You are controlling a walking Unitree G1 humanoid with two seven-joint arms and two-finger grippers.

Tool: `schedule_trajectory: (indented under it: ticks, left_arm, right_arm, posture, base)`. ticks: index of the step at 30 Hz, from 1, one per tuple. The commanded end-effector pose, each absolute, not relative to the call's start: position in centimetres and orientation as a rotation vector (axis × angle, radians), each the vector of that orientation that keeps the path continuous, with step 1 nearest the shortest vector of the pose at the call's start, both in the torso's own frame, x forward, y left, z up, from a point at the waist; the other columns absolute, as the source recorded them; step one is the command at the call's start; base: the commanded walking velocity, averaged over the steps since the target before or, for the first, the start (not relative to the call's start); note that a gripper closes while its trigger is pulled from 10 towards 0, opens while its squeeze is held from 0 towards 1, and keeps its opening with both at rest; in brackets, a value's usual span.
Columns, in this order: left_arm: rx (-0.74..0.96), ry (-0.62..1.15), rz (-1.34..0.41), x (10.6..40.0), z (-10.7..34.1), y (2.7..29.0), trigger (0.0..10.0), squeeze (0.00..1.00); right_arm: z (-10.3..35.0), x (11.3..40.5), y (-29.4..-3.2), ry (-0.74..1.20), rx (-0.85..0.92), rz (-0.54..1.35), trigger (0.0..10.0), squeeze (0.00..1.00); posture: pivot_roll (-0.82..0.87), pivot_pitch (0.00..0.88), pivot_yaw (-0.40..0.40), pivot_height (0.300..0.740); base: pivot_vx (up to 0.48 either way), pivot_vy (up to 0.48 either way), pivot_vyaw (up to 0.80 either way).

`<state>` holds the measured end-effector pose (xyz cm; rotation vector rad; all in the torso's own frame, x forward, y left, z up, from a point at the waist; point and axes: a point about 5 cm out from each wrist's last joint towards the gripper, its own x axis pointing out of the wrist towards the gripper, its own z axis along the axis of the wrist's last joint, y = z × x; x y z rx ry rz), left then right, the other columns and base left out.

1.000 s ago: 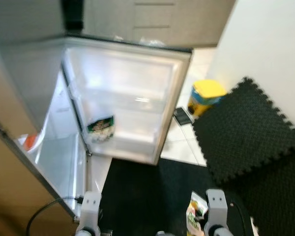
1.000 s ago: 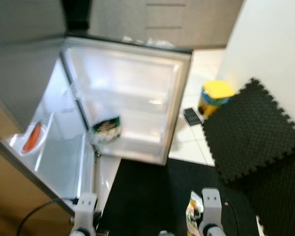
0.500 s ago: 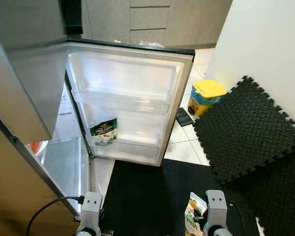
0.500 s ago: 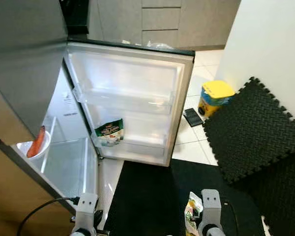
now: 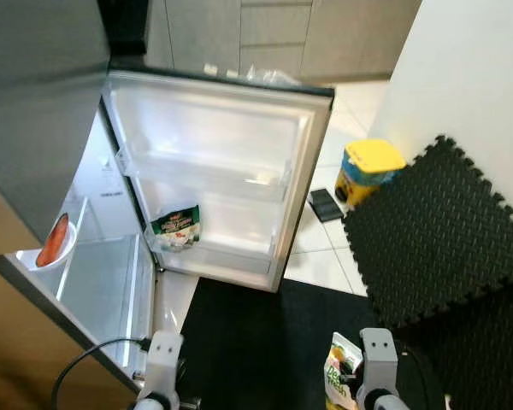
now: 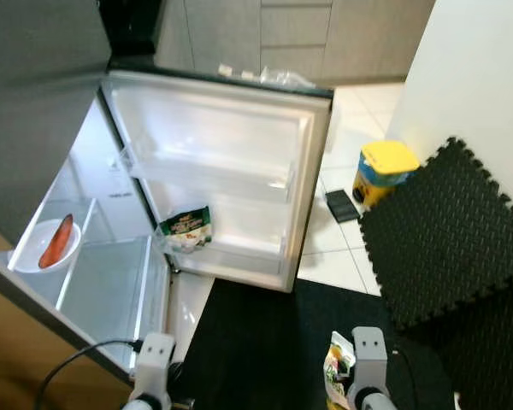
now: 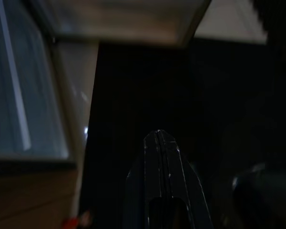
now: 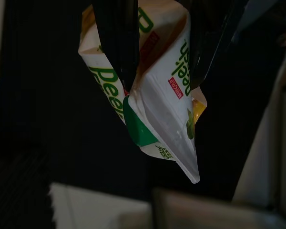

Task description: Restocking fridge

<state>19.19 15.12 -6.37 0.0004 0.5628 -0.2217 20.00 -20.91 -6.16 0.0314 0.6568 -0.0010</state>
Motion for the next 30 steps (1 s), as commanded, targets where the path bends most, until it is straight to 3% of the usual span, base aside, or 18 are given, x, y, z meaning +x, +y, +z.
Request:
schedule_trajectory:
  ticks: [1,5,21,30]
  left_arm:
    - [-0.009,0.592,-0.223,18.4,-6.8,14.9,10.0,0.0]
    - [-0.011,0.592,-0.218,18.4,-6.9,15.0,10.0,0.0]
    - [-0.022,0.593,-0.147,18.6,-6.8,16.0,10.0,0.0]
    - [-0.042,0.593,-0.207,18.9,-6.7,15.4,10.0,0.0]
  right_arm:
    - [-6.5,19.4,-20.8,0.665,0.042,-0.007,10.0,0.0]
    - [-6.5,19.4,-20.8,0.664,0.041,-0.008,10.0,0.0]
    - [-6.4,19.6,-20.7,0.662,0.037,-0.006,10.0,0.0]
    - [-6.3,19.7,-20.7,0.659,0.041,-0.007,10.0,0.0]
  posture:
    - [-0.12,0.09,-0.028,0.74]
    - [-0.12,0.089,-0.029,0.74]
    - [-0.12,0.091,-0.029,0.74]
    - [-0.12,0.091,-0.026,0.74]
  base:
    - [0.0,-0.48,0.0]
    - [0.0,-0.48,0.0]
    - [0.0,0.0,0.0]
    - [0.06,0.0,0.0]
